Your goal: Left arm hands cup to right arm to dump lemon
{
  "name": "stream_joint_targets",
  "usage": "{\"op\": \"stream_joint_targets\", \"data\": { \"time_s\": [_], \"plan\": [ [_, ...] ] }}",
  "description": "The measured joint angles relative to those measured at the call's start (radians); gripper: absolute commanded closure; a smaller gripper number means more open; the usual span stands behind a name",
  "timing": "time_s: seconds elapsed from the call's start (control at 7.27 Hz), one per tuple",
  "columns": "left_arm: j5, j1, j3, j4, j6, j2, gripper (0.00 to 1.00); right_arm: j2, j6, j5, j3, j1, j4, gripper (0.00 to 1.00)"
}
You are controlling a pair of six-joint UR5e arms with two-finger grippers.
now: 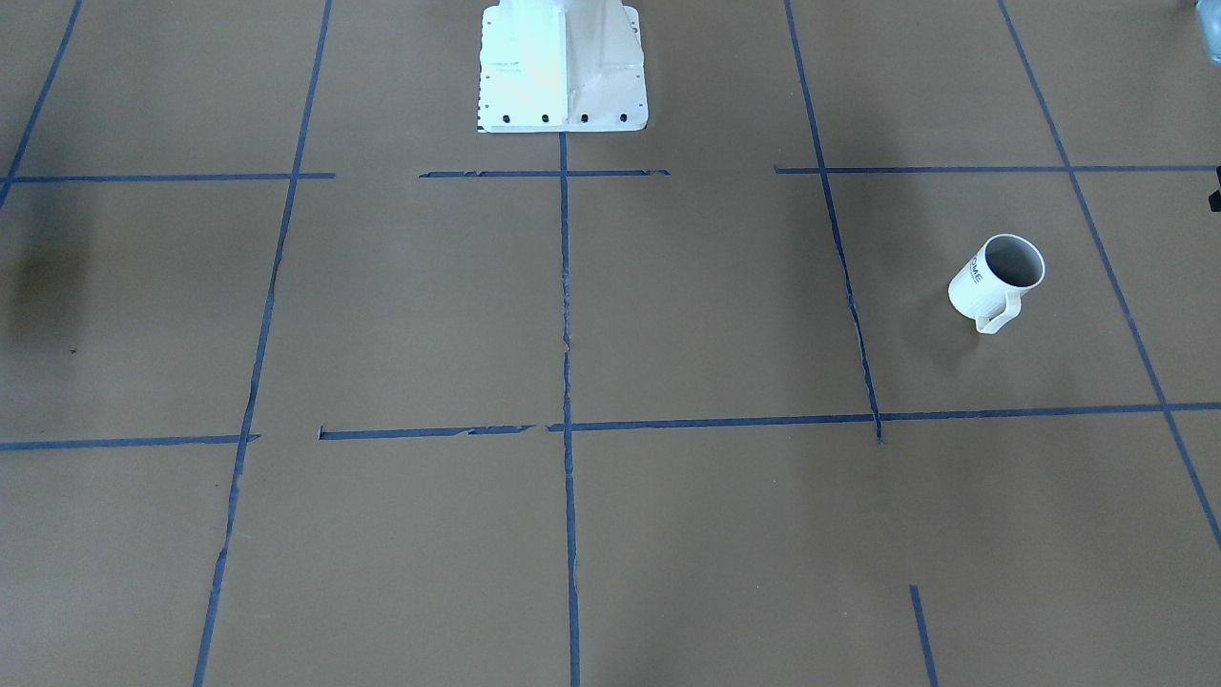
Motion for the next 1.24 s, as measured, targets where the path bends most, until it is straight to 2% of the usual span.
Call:
{"op": "stream_joint_targets", "data": {
  "time_s": [0.28,1.24],
  "plan": [
    [-0.003,-0.001,0.0,-0.003,-0.001,0.03,0.0,-0.006,0.057,0.002,0.014,0.0,0.003,0.0],
    [0.004,-0.001,-0.004,0.006,0.0,0.048,0.0,-0.003,0.065,-0.001,0.015,-0.034,0.004,0.0]
  ]
}}
